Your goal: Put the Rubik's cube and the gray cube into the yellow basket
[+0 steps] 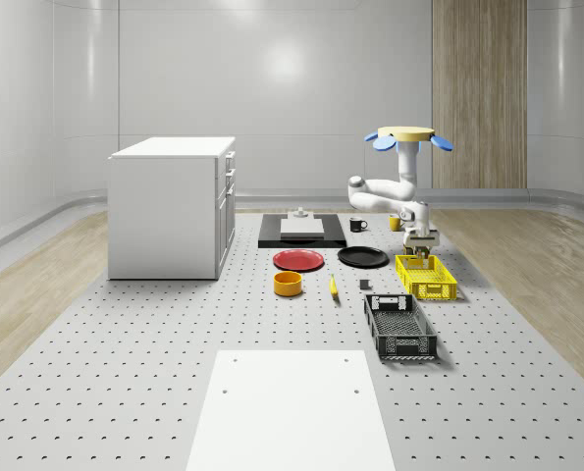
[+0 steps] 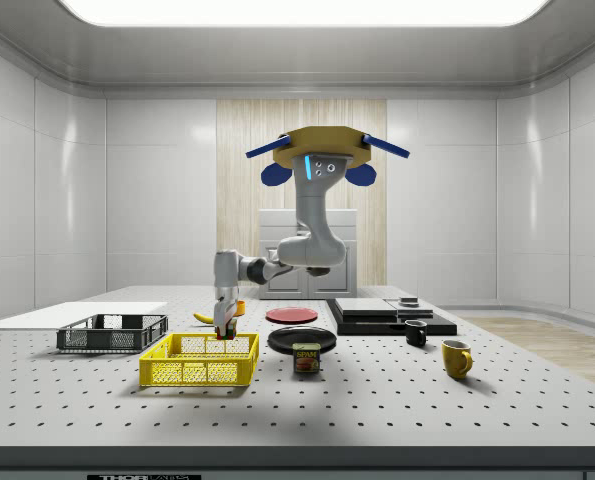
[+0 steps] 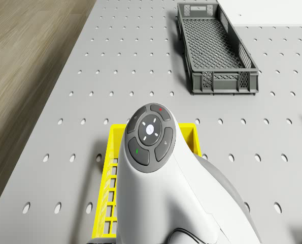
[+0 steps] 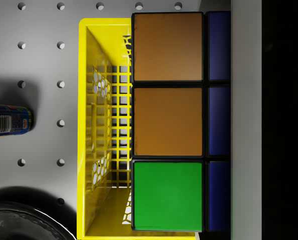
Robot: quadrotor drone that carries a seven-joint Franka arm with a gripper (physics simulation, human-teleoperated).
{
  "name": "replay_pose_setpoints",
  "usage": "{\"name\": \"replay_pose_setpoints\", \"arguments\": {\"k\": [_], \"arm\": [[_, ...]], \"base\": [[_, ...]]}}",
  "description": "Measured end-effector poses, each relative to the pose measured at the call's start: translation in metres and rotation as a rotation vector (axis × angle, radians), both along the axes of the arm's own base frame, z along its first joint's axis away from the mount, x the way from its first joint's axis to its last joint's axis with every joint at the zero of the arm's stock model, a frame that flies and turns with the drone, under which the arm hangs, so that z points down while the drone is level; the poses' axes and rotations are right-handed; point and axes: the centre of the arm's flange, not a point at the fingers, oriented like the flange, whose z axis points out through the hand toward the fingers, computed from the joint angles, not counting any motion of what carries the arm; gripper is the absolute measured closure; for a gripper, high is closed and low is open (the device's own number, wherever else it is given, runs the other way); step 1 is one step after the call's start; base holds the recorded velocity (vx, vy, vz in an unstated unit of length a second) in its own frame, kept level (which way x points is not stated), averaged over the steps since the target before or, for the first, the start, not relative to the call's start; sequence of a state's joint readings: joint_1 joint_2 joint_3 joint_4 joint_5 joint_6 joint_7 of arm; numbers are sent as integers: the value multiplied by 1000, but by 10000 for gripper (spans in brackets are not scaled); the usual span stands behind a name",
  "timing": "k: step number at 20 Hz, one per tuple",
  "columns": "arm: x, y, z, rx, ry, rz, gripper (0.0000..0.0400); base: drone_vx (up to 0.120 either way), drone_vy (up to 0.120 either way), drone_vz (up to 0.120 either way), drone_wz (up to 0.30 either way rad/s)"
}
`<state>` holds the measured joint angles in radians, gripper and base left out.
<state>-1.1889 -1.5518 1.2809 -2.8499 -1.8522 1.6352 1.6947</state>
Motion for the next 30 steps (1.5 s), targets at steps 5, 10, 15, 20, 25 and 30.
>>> {"name": "replay_pose_setpoints", "arguments": {"k": [5,10,15,20,25,30], "arm": [[0,0,25,0,0,0,75],[0,0,47,0,0,0,75],[0,0,66,0,0,0,75],[0,0,86,0,0,0,75],[0,0,94,0,0,0,30],[0,0,82,0,0,0,9]], "base": [[0,0,0,0],[0,0,0,0],[0,0,0,0],[0,0,0,0],[0,0,0,0],[0,0,0,0]]}}
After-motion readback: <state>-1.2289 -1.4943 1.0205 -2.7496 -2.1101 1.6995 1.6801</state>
